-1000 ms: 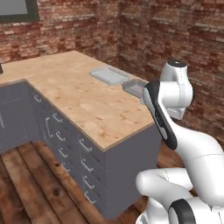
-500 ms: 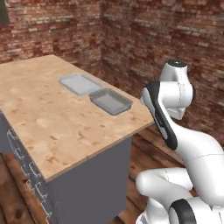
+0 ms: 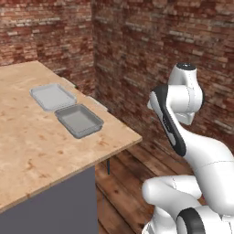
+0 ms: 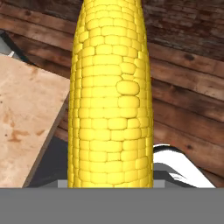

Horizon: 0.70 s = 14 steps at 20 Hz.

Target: Place the cold items (bell pepper and corn) from the fridge in one tupperware on the dining counter. Place the warm items (kebab skewer and hot dog) in the stove area in another tupperware.

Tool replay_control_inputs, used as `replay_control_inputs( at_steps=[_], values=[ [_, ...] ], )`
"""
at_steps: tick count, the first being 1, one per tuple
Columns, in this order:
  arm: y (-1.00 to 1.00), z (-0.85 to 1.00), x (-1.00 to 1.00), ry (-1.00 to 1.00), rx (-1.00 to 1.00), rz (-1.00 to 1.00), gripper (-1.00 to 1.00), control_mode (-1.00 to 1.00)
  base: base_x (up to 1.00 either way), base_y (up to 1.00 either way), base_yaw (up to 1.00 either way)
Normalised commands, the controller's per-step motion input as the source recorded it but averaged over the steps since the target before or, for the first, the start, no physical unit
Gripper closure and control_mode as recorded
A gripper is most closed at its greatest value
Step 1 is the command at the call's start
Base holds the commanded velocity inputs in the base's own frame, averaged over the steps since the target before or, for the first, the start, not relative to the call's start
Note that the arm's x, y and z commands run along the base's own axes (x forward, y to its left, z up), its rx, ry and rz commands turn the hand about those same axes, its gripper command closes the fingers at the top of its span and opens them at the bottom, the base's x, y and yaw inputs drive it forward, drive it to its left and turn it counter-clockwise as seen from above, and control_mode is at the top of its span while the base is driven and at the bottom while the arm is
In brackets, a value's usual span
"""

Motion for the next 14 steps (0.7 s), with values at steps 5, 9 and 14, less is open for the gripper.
replay_control_inputs(
  at_steps=[5, 9, 14],
  values=[
    [0.0, 0.0, 0.0, 0.0, 0.0, 0.0, 1.0, 1.0, 0.43, -1.0, 0.38],
    [0.0, 0.0, 0.0, 0.0, 0.0, 0.0, 1.0, 1.0, 0.4, -1.0, 0.47],
    [0.0, 0.0, 0.0, 0.0, 0.0, 0.0, 1.0, 1.0, 0.42, -1.0, 0.49]
  ],
)
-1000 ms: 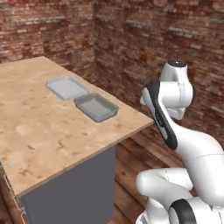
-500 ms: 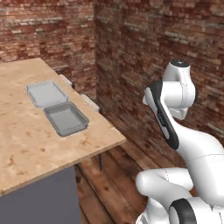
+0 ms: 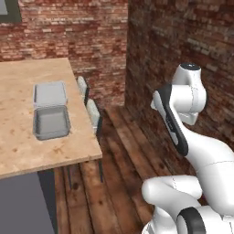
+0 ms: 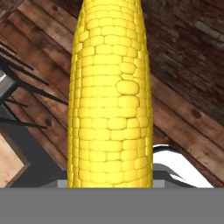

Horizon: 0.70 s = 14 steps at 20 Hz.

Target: Place the cold items (bell pepper and corn) from the fridge in one tupperware on the dining counter. Place the warm items (kebab skewer and hot dog) in the stove area in another tupperware.

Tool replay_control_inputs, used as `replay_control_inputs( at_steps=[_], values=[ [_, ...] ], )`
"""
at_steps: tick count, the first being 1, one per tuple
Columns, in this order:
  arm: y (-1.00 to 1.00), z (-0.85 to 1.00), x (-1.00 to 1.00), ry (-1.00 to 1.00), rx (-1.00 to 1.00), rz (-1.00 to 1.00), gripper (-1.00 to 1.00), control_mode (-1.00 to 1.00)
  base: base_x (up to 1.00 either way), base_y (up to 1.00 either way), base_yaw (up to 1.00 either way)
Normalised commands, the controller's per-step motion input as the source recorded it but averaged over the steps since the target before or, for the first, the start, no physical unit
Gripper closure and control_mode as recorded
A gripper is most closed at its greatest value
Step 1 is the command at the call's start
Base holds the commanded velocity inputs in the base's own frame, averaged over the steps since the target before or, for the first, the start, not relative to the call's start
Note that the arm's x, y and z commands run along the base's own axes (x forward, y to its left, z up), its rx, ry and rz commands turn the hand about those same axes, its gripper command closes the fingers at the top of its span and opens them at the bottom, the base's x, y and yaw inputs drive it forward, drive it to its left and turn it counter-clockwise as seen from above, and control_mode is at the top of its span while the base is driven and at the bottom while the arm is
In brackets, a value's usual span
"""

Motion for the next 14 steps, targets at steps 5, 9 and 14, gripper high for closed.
replay_control_inputs(
  at_steps=[5, 9, 14],
  values=[
    [0.0, 0.0, 0.0, 0.0, 0.0, 0.0, 1.0, 1.0, 0.36, -1.0, 0.47],
    [0.0, 0.0, 0.0, 0.0, 0.0, 0.0, 1.0, 1.0, 0.48, -0.97, 0.53],
    [0.0, 0.0, 0.0, 0.0, 0.0, 0.0, 1.0, 1.0, 0.71, -0.74, 0.82]
  ],
)
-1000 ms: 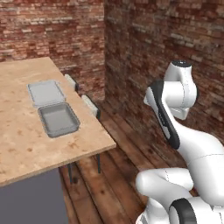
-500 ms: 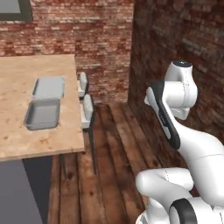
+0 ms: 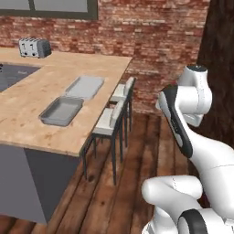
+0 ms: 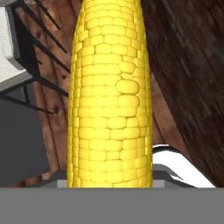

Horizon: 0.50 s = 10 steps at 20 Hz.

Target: Place the cold items (bell pepper and corn) from the fridge in one tupperware on the dining counter. Place the warm items (kebab skewer and hot dog) in the stove area in another tupperware.

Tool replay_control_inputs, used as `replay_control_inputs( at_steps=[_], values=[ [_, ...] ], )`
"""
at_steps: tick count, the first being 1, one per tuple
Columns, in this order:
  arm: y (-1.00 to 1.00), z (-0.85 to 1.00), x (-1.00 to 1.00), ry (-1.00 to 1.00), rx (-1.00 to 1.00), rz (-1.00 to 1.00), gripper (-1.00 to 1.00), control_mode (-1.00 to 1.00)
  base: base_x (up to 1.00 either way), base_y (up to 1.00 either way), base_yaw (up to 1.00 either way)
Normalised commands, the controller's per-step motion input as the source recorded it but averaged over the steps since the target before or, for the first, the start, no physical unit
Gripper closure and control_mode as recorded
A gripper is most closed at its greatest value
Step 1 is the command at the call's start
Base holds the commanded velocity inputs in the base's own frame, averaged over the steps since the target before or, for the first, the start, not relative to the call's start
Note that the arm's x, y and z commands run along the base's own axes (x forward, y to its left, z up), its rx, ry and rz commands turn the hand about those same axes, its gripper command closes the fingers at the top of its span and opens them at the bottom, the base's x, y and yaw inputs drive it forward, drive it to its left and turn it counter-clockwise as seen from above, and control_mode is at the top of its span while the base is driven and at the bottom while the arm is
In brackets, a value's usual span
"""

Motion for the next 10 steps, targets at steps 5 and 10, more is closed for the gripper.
replay_control_inputs(
  at_steps=[5, 10],
  values=[
    [0.0, 0.0, 0.0, 0.0, 0.0, 0.0, 1.0, 1.0, 0.78, -0.72, 0.82],
    [0.0, 0.0, 0.0, 0.0, 0.0, 0.0, 1.0, 1.0, 0.61, -0.96, 0.44]
  ],
)
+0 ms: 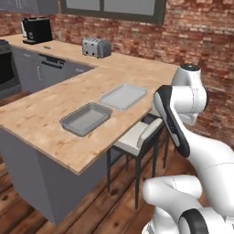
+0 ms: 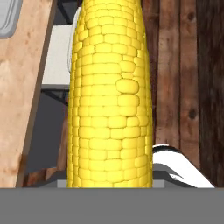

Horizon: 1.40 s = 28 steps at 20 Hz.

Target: Place the cold items (bell pepper and corn) from the fridge in one tupperware on the dining counter. Place the warm items (kebab skewer and hot dog) in the stove area in another tupperware.

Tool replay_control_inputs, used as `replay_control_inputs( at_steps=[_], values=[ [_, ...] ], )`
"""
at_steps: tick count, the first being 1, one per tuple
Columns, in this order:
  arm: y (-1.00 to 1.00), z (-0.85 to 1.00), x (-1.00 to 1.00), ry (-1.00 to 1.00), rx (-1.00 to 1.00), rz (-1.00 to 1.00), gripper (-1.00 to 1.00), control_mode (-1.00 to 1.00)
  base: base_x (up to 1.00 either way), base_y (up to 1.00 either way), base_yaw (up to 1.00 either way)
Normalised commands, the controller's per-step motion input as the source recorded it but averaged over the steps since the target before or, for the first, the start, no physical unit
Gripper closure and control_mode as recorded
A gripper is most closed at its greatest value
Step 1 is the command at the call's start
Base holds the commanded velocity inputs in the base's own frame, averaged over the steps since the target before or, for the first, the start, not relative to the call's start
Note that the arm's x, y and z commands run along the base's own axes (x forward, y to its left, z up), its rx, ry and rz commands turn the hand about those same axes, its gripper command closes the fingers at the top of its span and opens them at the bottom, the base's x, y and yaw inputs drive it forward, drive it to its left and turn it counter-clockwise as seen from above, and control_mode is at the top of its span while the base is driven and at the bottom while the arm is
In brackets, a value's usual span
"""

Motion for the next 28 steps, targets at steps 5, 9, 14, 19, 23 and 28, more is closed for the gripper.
replay_control_inputs(
  at_steps=[5, 9, 14, 19, 23, 28],
  values=[
    [0.0, 0.0, 0.0, 0.0, 0.0, 0.0, 1.0, 1.0, 0.58, -1.0, 0.33],
    [0.0, 0.0, 0.0, 0.0, 0.0, 0.0, 1.0, 1.0, 0.54, -0.98, 0.48],
    [0.0, 0.0, 0.0, 0.0, 0.0, 0.0, 1.0, 1.0, 0.43, -0.94, 0.64],
    [0.0, 0.0, 0.0, 0.0, 0.0, 0.0, 1.0, 1.0, 0.37, -0.92, 0.7],
    [0.0, 0.0, 0.0, 0.0, 0.0, 0.0, 1.0, 1.0, 0.36, -0.87, 0.76],
    [0.0, 0.0, 0.0, 0.0, 0.0, 0.0, 1.0, 1.0, 0.49, -0.86, 0.54]
  ],
)
